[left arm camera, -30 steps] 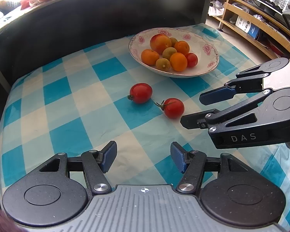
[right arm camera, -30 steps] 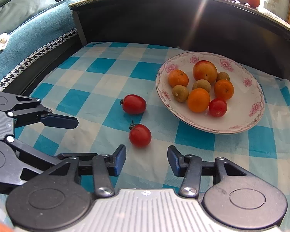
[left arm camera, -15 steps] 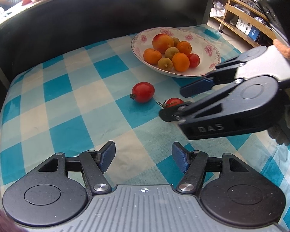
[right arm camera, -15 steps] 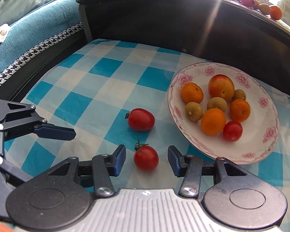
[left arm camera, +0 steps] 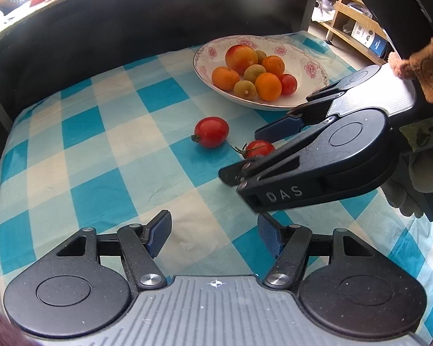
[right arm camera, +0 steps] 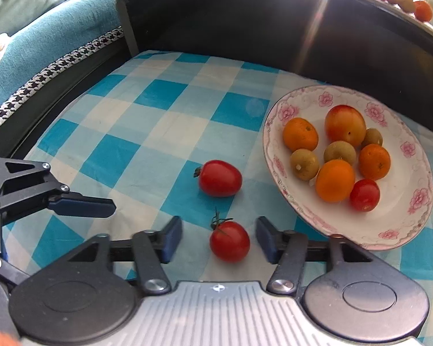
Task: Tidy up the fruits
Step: 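Move the right gripper toward a red tomato while the left approaches another tomato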
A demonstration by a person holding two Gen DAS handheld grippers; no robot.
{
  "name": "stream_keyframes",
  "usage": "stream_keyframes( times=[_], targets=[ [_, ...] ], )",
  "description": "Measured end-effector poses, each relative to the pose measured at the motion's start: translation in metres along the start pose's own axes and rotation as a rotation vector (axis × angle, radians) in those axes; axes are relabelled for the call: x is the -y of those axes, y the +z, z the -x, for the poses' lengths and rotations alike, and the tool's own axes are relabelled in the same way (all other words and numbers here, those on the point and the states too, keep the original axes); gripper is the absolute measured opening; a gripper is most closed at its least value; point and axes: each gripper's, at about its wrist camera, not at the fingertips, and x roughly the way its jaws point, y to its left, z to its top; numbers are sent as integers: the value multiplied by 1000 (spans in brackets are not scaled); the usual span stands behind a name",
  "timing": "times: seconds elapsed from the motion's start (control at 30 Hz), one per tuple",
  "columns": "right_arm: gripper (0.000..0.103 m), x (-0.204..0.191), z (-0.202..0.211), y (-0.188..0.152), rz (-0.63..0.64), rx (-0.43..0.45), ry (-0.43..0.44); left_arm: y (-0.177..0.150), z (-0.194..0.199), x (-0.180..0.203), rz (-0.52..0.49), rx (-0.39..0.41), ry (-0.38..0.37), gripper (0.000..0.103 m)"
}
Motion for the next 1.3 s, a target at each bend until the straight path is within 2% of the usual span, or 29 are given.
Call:
stream_keyframes(
  times=[0.03, 0.07, 0.13, 0.33, 0.47, 0.8, 0.83, 0.9, 0.93, 0.97, 1.0, 1.2, 1.23, 1.3],
  targets=[
    [78, 1, -2, 0, -13, -14, -3, 0, 0, 0, 0, 0, 0, 73],
    [83, 0, -3, -1, -9, -18, -1, 0, 0, 0, 0, -1, 0, 73],
    [83, -3, -4, -2, 4, -19, -16, -1, 0, 0, -1, -2, 0, 73],
    [98, -4, -7, -4, -6, -35, -21, -2, 2, 0, -1, 2, -4, 73],
    [103, -5, -8, -6, -1, -32, -25, -3, 2, 0, -1, 1, -1, 74],
    [103, -9, -10, -3, 13, -91, -47, -7, 4, -1, -5, 0, 0, 74],
    [100, -10, -9, -4, 13, -89, -60, -7, 5, -1, -6, 0, 0, 74],
    [87, -9, -3, -6, 10, -69, -76, -8, 6, -1, -10, 3, 0, 74],
    [75, -9, 1, -7, 8, -56, -81, -8, 7, -1, -12, 5, 1, 74],
    [58, -8, 5, -8, 6, -45, -79, -8, 7, -1, -13, 6, 2, 74],
    [50, -7, 7, -9, 3, -42, -78, -8, 7, 0, -12, 5, 3, 74],
    [27, -4, 18, -20, 15, -29, -94, -8, 10, 2, -23, 14, 5, 74],
    [20, -3, 21, -23, 9, -27, -89, -8, 10, 2, -25, 15, 8, 74],
    [17, 1, 28, -29, -2, -20, -88, -7, 8, 2, -25, 13, 14, 74]
  ],
)
